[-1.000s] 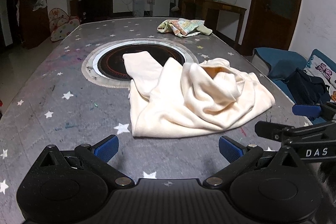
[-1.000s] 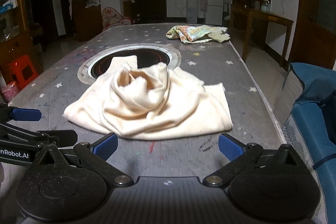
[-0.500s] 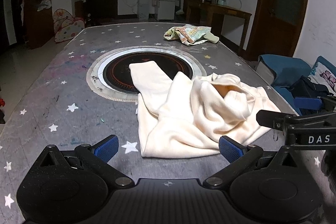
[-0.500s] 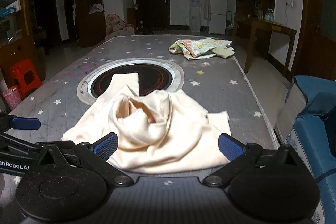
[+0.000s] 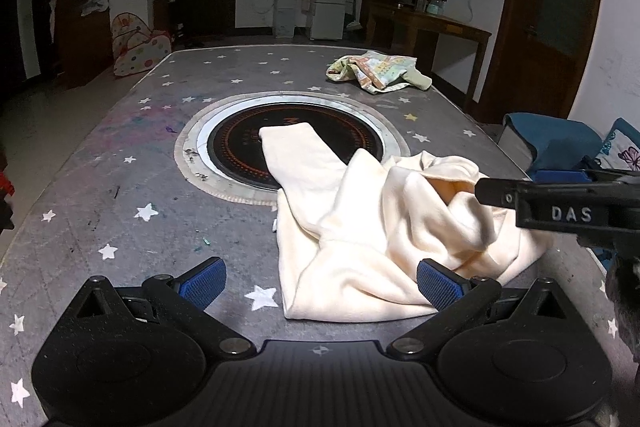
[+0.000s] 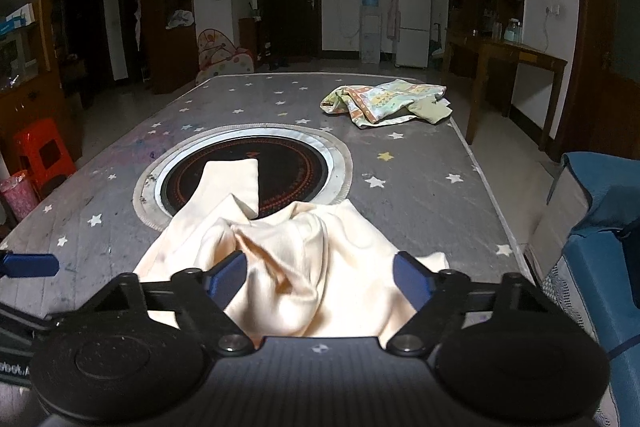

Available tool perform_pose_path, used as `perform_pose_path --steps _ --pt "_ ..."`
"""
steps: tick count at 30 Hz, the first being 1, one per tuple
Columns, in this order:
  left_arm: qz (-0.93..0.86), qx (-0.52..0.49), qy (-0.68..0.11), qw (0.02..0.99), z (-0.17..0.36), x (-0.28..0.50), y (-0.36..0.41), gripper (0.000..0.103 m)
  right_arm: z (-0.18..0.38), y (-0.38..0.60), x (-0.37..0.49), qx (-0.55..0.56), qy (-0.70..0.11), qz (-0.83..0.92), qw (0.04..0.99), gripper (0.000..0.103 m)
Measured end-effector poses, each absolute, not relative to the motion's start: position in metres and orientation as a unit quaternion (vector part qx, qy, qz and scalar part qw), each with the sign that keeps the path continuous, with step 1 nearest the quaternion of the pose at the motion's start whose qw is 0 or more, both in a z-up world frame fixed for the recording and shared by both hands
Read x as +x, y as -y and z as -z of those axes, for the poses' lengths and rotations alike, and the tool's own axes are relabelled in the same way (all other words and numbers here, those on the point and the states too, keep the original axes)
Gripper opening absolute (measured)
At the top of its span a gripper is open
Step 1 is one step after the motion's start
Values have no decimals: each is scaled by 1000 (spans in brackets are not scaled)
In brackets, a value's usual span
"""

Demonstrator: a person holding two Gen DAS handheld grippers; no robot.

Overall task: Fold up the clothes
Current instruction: 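Close the right gripper on the shirt while the left gripper closes on another edge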

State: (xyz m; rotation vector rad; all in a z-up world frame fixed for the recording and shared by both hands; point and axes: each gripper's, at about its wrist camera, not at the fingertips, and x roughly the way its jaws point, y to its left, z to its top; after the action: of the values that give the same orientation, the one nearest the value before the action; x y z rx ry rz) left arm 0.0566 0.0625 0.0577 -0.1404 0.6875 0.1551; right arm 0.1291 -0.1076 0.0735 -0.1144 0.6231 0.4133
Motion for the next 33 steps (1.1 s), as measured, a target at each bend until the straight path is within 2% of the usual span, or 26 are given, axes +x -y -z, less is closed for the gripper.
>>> perform_pose_path --steps 7,13,14,16,18,21,31,33 --pt "-79 -70 -334 937 -60 60 -67 103 -65 93 143 -72 -319 -219 920 62" --pt "-78 -71 -330 938 -64 65 -68 103 -57 89 152 -63 -330 -228 914 36" --pt "-78 -72 -330 938 -64 66 -69 103 -57 91 153 -57 -329 -228 914 28" --pt "-74 -76 -329 938 -66 69 -69 103 -57 95 154 -43 -327 -228 916 19" --pt "-69 -81 -327 939 -70 73 -68 103 -60 101 152 -34 -319 -224 920 14" --pt "-58 -86 -324 940 -75 80 -65 103 -64 111 148 -20 -307 -221 925 8" --pt "-17 -76 -328 942 -79 118 -43 102 -73 128 140 -7 -292 -218 931 7" --pt "-10 -81 -333 939 -76 127 -41 98 -73 130 139 -4 -292 -218 931 7"
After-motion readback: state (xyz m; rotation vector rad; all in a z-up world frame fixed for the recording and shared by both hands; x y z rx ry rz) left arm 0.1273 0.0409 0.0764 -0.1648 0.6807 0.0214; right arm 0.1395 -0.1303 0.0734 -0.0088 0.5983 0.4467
